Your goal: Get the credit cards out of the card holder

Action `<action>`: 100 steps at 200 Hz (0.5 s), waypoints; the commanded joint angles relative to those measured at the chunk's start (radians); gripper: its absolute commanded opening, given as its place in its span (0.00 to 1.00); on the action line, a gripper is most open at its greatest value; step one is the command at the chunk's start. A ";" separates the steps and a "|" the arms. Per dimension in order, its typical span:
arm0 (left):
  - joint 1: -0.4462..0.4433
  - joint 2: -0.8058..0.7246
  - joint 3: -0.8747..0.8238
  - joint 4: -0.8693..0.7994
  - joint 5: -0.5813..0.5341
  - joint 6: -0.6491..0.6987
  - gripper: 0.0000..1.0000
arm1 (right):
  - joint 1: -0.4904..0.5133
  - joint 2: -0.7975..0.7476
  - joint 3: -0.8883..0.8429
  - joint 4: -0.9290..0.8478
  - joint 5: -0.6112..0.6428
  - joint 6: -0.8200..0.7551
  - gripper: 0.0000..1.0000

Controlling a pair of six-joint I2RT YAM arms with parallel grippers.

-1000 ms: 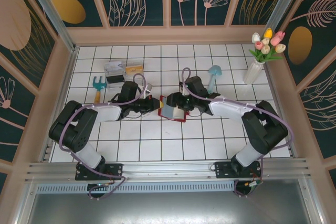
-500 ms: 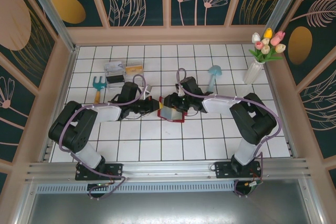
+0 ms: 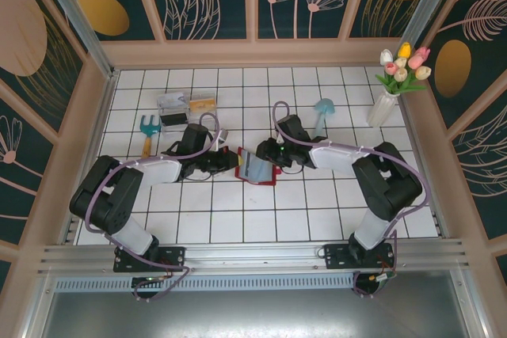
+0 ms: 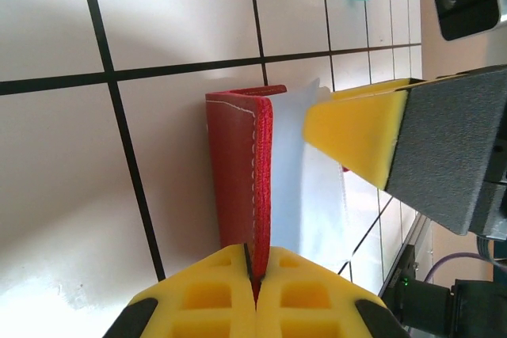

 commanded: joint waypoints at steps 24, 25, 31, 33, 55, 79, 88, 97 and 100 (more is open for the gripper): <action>-0.005 -0.011 0.035 -0.039 -0.013 0.033 0.00 | -0.001 -0.102 0.021 -0.124 0.161 -0.027 0.43; -0.005 -0.011 0.035 -0.039 -0.013 0.034 0.00 | 0.000 -0.105 0.022 -0.126 0.169 -0.025 0.43; -0.005 -0.011 0.036 -0.042 -0.014 0.036 0.00 | 0.003 -0.117 0.030 -0.144 0.205 -0.021 0.44; -0.005 -0.011 0.036 -0.042 -0.015 0.035 0.00 | 0.004 -0.120 0.031 -0.148 0.217 -0.020 0.44; -0.005 -0.010 0.037 -0.043 -0.016 0.037 0.00 | 0.010 -0.164 0.028 -0.126 0.232 -0.025 0.45; -0.005 -0.005 0.038 -0.053 -0.025 0.039 0.00 | 0.029 -0.154 0.030 -0.056 0.121 -0.058 0.45; -0.004 -0.002 0.038 -0.057 -0.029 0.040 0.00 | 0.033 -0.128 0.035 -0.033 0.058 -0.062 0.44; -0.005 0.002 0.038 -0.061 -0.036 0.040 0.00 | 0.034 -0.102 0.029 0.000 -0.012 -0.061 0.42; -0.005 0.004 0.039 -0.063 -0.040 0.040 0.00 | 0.033 -0.093 0.025 0.011 -0.036 -0.060 0.41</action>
